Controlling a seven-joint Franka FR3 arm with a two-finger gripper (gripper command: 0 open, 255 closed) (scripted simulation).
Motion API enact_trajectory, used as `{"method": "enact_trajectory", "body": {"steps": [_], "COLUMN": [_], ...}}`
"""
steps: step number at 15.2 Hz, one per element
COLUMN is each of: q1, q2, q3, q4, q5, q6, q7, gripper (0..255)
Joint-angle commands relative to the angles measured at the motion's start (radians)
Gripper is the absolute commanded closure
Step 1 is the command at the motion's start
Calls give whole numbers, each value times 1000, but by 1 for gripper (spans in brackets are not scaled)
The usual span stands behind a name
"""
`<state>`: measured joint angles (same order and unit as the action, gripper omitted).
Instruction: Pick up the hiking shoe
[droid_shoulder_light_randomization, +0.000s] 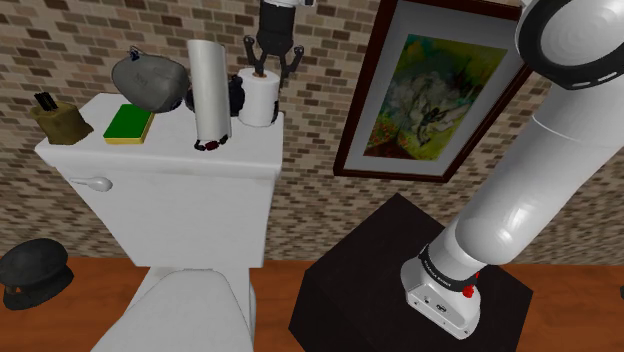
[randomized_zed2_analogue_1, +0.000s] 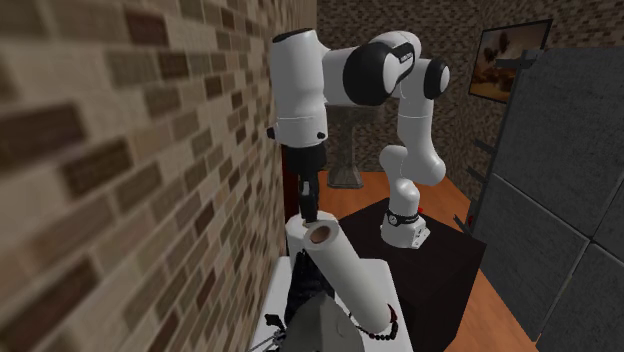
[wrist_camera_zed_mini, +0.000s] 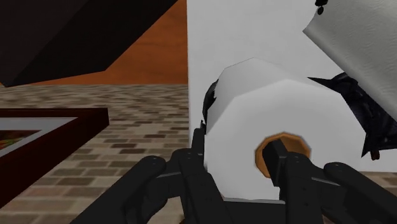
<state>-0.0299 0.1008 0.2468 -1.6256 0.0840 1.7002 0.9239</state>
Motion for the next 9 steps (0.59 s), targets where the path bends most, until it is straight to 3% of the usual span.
{"method": "enact_trajectory", "body": {"steps": [1, 9], "q1": [1, 3], "q2": [3, 18], "q3": [0, 2], "q4": [31, 133], "q5": [-1, -5], "q6": [-27, -114], "q7": [3, 13], "gripper": [255, 255]}}
